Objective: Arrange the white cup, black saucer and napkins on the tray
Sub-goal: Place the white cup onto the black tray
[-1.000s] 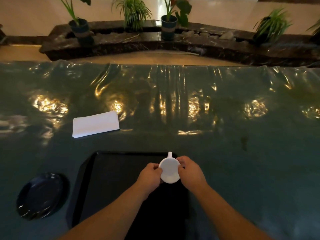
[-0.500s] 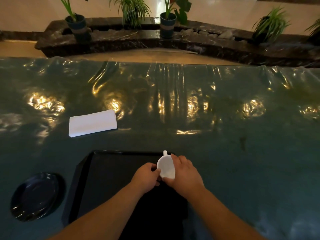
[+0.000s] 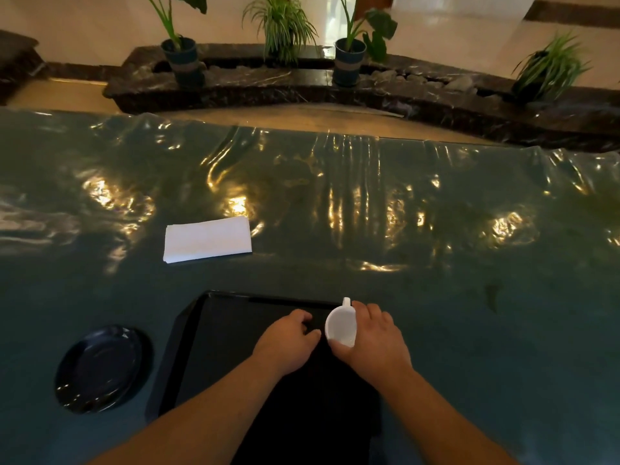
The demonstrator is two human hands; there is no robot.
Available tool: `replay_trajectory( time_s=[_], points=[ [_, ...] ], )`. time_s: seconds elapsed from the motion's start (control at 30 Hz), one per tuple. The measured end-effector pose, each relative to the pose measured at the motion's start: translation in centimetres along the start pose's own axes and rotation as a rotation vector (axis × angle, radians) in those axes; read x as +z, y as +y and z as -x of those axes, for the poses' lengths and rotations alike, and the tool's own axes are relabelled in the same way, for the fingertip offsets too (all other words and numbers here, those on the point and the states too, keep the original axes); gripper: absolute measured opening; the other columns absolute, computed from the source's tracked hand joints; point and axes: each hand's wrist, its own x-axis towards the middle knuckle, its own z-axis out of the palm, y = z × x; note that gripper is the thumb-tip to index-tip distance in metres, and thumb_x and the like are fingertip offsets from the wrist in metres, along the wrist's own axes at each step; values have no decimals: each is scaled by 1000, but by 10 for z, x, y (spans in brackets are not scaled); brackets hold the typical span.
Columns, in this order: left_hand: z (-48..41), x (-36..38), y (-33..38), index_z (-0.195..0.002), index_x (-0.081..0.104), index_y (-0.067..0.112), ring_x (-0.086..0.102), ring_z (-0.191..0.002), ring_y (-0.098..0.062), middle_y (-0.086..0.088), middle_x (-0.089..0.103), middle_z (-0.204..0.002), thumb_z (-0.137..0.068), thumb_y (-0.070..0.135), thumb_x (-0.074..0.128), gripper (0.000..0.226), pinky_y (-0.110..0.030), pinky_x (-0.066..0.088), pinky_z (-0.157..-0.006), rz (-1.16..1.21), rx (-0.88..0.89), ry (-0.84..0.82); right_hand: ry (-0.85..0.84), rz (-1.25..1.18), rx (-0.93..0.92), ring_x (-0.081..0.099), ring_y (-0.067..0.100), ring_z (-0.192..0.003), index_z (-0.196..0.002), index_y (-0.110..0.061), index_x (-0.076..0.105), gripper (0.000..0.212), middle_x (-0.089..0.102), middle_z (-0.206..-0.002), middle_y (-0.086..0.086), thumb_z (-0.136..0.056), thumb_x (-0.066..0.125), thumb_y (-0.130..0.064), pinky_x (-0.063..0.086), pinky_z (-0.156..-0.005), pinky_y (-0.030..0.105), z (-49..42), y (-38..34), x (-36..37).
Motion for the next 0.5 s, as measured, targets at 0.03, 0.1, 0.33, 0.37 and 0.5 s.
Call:
replay_trajectory(
  time_s=[0.03, 0.1, 0.33, 0.37, 0.5],
  points=[
    [1, -5, -4, -143, 50, 29, 56, -122, -18, 3, 60, -136, -91, 53, 62, 58, -38, 50, -101, -32, 21, 48, 20, -15, -20, 47, 22, -125, -155, -22, 34, 95, 47, -145, 0, -80, 55, -76, 48, -100, 37, -2, -5, -1],
    [5, -18, -15, -146, 45, 30, 45, -134, -21, 2, 50, -148, -87, 59, 63, 68, -43, 47, -107, -110, 71, 155, 53, -34, -78, 40, 22, -136, -157, -23, 31, 95, 42, -153, -1, -81, 54, -75, 42, -111, 39, -7, -17, -4],
    [24, -64, -67, -155, 31, 32, 23, -151, -24, 2, 26, -165, -83, 73, 57, 87, -49, 32, -119, -293, 72, 319, -20, -35, -228, 21, 21, -154, -162, -29, 21, 95, 26, -167, -1, -86, 54, -76, 24, -125, 43, -23, -81, -3],
    [27, -70, -77, -155, 31, 32, 23, -151, -24, 2, 26, -165, -83, 73, 57, 87, -49, 32, -119, -278, 54, 329, -35, -35, -237, 20, 21, -154, -162, -31, 21, 94, 26, -168, -1, -86, 55, -75, 24, -125, 44, -24, -91, 0],
    [38, -92, -120, -154, 33, 31, 26, -148, -23, 3, 28, -164, -82, 73, 57, 86, -47, 36, -116, -253, -20, 378, -89, 11, -288, 18, 22, -155, -162, -32, 19, 93, 24, -168, -1, -87, 57, -73, 22, -126, 48, -30, -128, 9]
  ],
)
